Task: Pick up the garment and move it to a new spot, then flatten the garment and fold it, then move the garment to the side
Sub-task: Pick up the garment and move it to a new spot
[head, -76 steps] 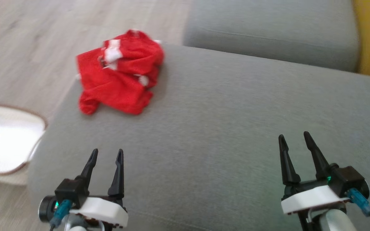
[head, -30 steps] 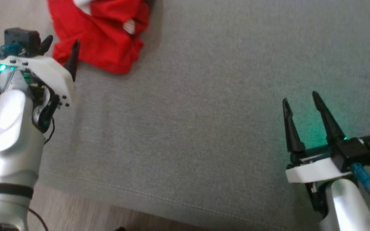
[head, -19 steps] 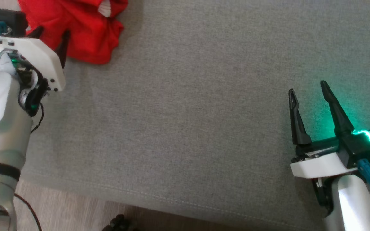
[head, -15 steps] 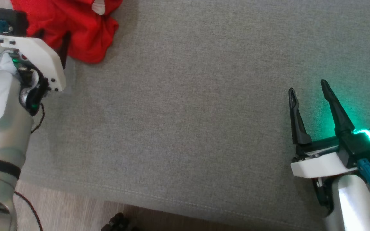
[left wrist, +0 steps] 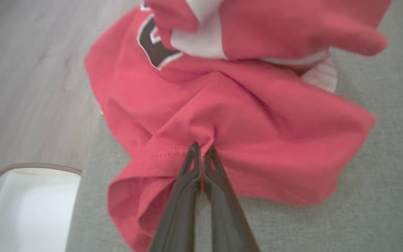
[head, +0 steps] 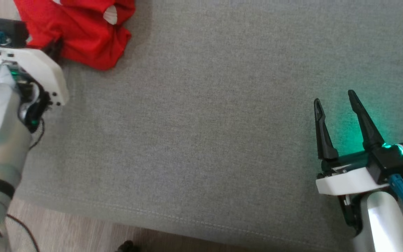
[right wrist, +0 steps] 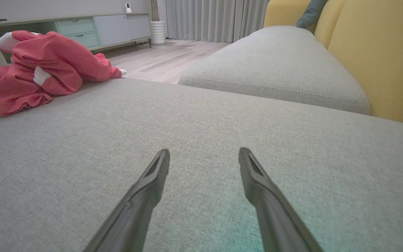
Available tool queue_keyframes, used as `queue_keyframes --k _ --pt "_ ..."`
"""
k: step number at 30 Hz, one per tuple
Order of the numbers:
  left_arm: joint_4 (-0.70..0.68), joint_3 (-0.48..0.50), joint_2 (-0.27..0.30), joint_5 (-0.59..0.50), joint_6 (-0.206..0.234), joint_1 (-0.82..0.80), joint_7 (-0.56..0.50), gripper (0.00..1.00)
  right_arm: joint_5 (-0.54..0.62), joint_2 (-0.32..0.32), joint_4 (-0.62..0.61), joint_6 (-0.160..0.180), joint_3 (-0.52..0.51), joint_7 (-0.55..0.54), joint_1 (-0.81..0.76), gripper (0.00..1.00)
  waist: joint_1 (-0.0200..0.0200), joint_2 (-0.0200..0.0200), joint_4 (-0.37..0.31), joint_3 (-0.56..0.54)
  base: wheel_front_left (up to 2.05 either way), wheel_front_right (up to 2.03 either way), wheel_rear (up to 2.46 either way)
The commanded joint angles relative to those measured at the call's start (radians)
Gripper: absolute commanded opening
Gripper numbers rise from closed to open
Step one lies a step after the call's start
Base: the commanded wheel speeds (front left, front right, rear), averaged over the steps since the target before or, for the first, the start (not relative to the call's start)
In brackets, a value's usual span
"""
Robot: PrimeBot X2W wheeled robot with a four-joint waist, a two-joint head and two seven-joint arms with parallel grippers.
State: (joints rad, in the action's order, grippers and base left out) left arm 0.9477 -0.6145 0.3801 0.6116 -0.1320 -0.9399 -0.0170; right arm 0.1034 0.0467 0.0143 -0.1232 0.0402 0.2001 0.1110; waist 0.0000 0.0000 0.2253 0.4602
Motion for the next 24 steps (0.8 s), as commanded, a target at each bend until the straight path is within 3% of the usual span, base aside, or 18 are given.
queue_keyframes --k 1,11,24 --pt "-0.01 0.015 0.081 0.004 0.001 -0.061 0.025 0.0 -0.011 0.004 -0.019 -0.008 0.03 0.014 0.004 1.0 0.0 0.0 0.002 -0.026 0.0 0.0 0.0" --pt "-0.032 -0.057 0.162 -0.051 0.001 -0.143 0.093 0.0 -0.078 0.004 0.057 -0.008 0.047 0.046 0.0 1.0 0.0 0.0 -0.004 -0.185 0.0 0.0 0.0" --pt "-0.2 -0.153 0.272 -0.143 0.001 -0.294 0.036 0.0 -0.183 0.004 0.118 -0.008 0.014 0.061 -0.028 1.0 0.0 0.0 -0.093 -0.388 0.0 0.0 0.0"
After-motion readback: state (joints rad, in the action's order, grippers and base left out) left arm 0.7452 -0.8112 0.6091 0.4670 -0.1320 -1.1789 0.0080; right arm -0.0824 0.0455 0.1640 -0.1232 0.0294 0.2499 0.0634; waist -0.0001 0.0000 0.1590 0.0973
